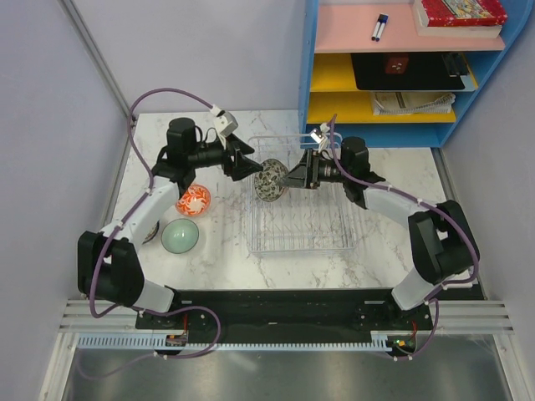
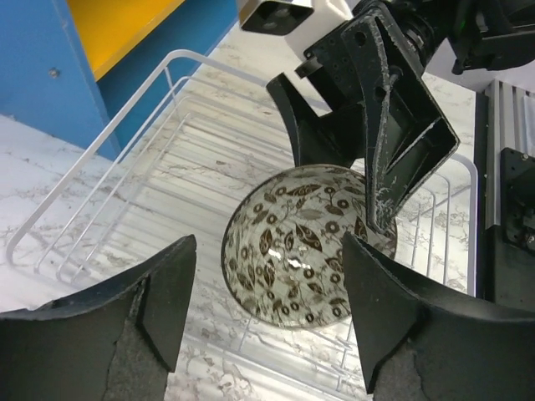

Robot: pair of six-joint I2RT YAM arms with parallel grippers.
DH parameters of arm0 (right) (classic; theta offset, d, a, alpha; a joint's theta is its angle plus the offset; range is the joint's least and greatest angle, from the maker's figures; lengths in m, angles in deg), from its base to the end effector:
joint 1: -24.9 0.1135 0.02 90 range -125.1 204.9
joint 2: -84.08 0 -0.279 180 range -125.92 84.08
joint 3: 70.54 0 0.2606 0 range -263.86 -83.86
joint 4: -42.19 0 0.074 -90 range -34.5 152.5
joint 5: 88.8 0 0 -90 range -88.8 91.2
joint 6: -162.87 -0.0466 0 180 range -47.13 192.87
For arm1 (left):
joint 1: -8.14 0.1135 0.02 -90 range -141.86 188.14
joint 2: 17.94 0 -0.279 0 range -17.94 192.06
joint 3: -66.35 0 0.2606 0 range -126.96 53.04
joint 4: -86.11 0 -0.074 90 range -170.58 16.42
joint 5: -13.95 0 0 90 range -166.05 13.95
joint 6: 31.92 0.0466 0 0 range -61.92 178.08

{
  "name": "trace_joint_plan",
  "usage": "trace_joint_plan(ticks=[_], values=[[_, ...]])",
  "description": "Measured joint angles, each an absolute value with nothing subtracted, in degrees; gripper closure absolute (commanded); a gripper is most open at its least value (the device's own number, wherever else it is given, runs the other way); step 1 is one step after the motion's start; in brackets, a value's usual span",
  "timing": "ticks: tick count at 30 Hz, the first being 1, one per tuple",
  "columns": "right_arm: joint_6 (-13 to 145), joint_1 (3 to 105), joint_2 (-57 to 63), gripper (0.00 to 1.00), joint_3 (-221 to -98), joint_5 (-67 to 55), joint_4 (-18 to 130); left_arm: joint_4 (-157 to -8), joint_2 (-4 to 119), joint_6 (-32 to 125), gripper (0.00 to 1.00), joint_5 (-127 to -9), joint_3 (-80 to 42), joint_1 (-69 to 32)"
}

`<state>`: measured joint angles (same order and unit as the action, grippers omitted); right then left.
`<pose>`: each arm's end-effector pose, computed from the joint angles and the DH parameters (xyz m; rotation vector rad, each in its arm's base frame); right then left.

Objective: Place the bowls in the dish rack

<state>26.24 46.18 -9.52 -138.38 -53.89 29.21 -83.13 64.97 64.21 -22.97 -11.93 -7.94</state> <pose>0.3313 0.1700 0.2564 -0.3513 2.0055 1.6514 0.3199 -0.1310 0.3423 0.9702 1.5562 -0.9661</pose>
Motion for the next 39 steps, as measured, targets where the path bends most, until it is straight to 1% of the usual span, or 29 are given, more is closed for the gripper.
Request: trace_joint_plan(ticks=[5, 9, 11, 16, 20, 23, 30, 39], values=[[37.62, 46.00, -8.10, 1.00, -143.32, -45.32, 44.60, -83.30, 64.89, 61.85, 0.18, -20.06, -11.84, -1.14], [49.01, 46.15, -5.98, 1.00, -148.41, -33.56, 56.86, -82.03, 63.84, 61.35, 0.18, -19.97, -10.42, 4.50], [54.69, 46.68, -5.10, 1.00, -150.47, -26.98, 61.93, -79.13, 63.16, 61.37, 0.18, -19.95, -10.29, 7.54], [66.91, 50.24, -4.89, 1.00, -153.70, -10.68, 70.57, -73.09, 59.23, 62.83, 0.18, -20.08, -8.61, 12.96], [75.76, 54.24, -5.93, 1.00, -154.99, 2.92, 76.19, -68.31, 53.76, 66.31, 0.17, -20.15, -5.24, 15.25], [81.10, 56.21, -8.78, 1.00, -157.11, 11.60, 78.37, -65.62, 50.75, 68.32, 0.17, -20.47, -3.43, 16.21], [89.18, 59.75, -14.26, 1.00, -160.52, 25.39, 80.01, -62.60, 44.60, 72.30, 0.17, -21.79, 1.71, 18.92], [96.57, 61.13, -21.34, 1.00, -163.75, 35.22, 78.92, -62.27, 43.14, 73.56, 0.17, -20.76, 5.36, 23.97]])
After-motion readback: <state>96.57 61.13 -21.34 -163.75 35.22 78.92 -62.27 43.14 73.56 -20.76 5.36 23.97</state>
